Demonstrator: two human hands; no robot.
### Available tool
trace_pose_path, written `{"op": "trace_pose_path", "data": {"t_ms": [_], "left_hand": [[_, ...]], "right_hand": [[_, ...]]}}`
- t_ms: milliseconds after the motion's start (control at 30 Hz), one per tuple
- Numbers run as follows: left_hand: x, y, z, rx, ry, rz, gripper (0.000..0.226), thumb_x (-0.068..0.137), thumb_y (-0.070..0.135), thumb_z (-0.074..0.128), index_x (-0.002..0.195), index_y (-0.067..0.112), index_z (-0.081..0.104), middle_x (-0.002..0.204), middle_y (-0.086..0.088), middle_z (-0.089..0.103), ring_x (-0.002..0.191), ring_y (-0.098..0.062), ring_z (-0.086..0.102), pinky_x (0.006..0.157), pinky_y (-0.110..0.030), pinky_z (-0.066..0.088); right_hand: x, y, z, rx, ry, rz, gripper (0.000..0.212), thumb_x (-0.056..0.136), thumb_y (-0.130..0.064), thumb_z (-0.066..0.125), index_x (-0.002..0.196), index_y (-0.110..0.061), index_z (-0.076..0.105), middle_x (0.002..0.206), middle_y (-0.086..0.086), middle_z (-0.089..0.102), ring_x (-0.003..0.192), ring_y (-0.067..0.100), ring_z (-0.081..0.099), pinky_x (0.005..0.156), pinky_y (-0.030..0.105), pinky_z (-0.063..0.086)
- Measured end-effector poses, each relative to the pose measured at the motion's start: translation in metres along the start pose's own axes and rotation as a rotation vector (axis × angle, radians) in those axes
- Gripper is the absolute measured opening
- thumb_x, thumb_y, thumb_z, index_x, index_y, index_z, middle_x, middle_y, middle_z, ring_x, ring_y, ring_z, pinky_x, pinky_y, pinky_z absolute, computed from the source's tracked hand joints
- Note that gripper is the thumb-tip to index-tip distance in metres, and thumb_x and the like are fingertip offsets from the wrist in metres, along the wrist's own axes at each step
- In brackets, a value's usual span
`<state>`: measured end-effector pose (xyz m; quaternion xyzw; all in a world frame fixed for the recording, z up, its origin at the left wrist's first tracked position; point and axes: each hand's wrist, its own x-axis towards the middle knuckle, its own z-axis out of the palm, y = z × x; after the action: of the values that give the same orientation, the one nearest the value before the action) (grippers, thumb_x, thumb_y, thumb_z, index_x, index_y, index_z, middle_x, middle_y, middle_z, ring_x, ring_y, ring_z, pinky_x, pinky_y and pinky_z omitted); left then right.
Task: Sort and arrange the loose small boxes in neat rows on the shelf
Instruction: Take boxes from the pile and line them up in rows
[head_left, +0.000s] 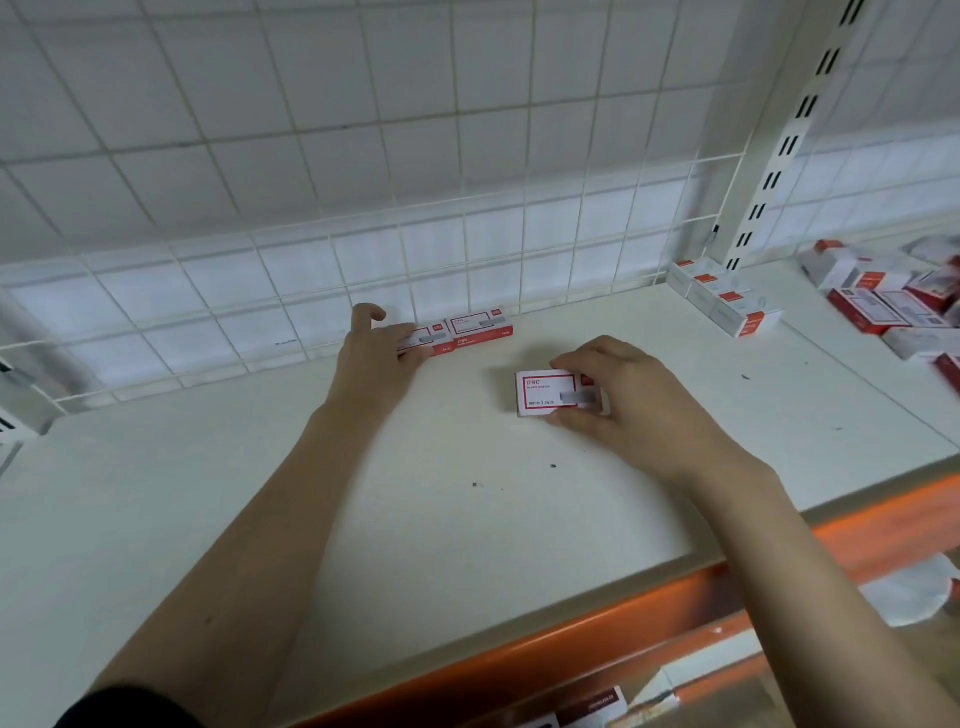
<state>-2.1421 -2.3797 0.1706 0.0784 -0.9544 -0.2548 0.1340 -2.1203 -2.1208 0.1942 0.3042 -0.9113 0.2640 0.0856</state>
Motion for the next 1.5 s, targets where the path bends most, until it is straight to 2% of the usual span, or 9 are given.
{"op": "trace_pose_path", "data": {"t_ms": [67, 233, 367, 567, 700, 867, 1167, 1300, 1500], "left_hand": [[0.0, -0.001, 0.0, 0.023, -0.001, 0.012, 0.032, 0.09, 0.029, 0.057, 0.117, 0.013, 0.063, 0.131, -0.009, 0.034, 0.102, -0.029, 0.053, 0.092, -0.032, 0.04], [0.002, -0.002, -0.001, 0.216, 0.042, 0.044, 0.034, 0.092, 0.035, 0.053, 0.121, 0.021, 0.061, 0.133, -0.009, 0.037, 0.114, -0.03, 0.045, 0.099, -0.038, 0.031], [0.003, -0.002, -0.001, 0.236, 0.038, 0.041, 0.036, 0.092, 0.037, 0.052, 0.122, 0.019, 0.06, 0.133, -0.009, 0.036, 0.115, -0.029, 0.043, 0.099, -0.038, 0.03], [-0.006, 0.001, -0.02, 0.267, 0.02, 0.025, 0.054, 0.089, 0.044, 0.054, 0.136, 0.02, 0.043, 0.135, -0.006, 0.041, 0.12, -0.028, 0.04, 0.1, -0.039, 0.029], [-0.028, 0.001, -0.045, 0.258, 0.074, 0.027, 0.05, 0.09, 0.036, 0.055, 0.135, 0.02, 0.043, 0.128, -0.006, 0.049, 0.117, -0.029, 0.043, 0.096, -0.04, 0.033], [-0.059, 0.002, -0.062, 0.188, 0.136, 0.05, 0.044, 0.088, 0.03, 0.058, 0.13, 0.016, 0.05, 0.123, -0.008, 0.054, 0.11, -0.031, 0.049, 0.091, -0.04, 0.038], [-0.076, 0.007, -0.055, 0.136, 0.136, 0.037, 0.043, 0.088, 0.028, 0.059, 0.129, 0.016, 0.052, 0.122, -0.006, 0.054, 0.109, -0.029, 0.05, 0.089, -0.038, 0.037], [-0.078, 0.008, -0.052, 0.119, 0.124, 0.034, 0.043, 0.088, 0.028, 0.059, 0.129, 0.016, 0.051, 0.124, -0.004, 0.053, 0.112, -0.028, 0.049, 0.091, -0.037, 0.036], [-0.083, 0.007, -0.051, 0.117, 0.113, 0.033, 0.042, 0.088, 0.026, 0.06, 0.128, 0.014, 0.053, 0.124, -0.006, 0.054, 0.111, -0.03, 0.05, 0.092, -0.039, 0.038]], "right_hand": [[0.003, 0.0, 0.003, 0.0, -0.004, -0.004, 0.039, 0.08, -0.029, 0.07, 0.115, -0.015, 0.061, 0.104, -0.001, 0.057, 0.093, 0.017, 0.052, 0.08, 0.029, 0.044], [0.01, -0.001, 0.009, 0.001, -0.025, -0.01, 0.04, 0.081, -0.03, 0.069, 0.117, -0.015, 0.059, 0.105, 0.0, 0.056, 0.095, 0.018, 0.051, 0.079, 0.026, 0.041], [0.013, -0.002, 0.013, -0.015, -0.046, -0.017, 0.042, 0.082, -0.031, 0.069, 0.12, -0.016, 0.058, 0.107, -0.001, 0.056, 0.096, 0.018, 0.051, 0.081, 0.026, 0.041], [0.034, -0.005, 0.013, -0.101, -0.108, -0.048, 0.044, 0.083, -0.037, 0.066, 0.122, -0.019, 0.056, 0.109, -0.001, 0.055, 0.099, 0.019, 0.049, 0.083, 0.03, 0.042], [0.063, -0.008, 0.018, -0.143, -0.178, -0.069, 0.04, 0.082, -0.038, 0.065, 0.116, -0.019, 0.061, 0.104, 0.002, 0.056, 0.098, 0.022, 0.05, 0.083, 0.034, 0.043], [0.084, -0.008, 0.03, -0.172, -0.263, -0.057, 0.037, 0.083, -0.032, 0.064, 0.112, -0.009, 0.061, 0.105, 0.009, 0.058, 0.095, 0.023, 0.054, 0.084, 0.037, 0.044], [0.043, -0.01, 0.04, -0.158, -0.174, -0.181, 0.029, 0.094, -0.027, 0.047, 0.117, -0.015, 0.061, 0.118, 0.001, 0.059, 0.109, 0.027, 0.053, 0.089, 0.034, 0.046], [0.041, -0.013, 0.039, -0.184, -0.181, -0.134, 0.034, 0.097, -0.026, 0.043, 0.124, -0.013, 0.057, 0.13, 0.002, 0.053, 0.121, 0.023, 0.046, 0.095, 0.033, 0.042], [0.047, -0.018, 0.039, -0.204, -0.211, -0.104, 0.034, 0.098, -0.025, 0.041, 0.124, -0.009, 0.055, 0.13, 0.006, 0.052, 0.122, 0.023, 0.044, 0.096, 0.037, 0.04]]}}
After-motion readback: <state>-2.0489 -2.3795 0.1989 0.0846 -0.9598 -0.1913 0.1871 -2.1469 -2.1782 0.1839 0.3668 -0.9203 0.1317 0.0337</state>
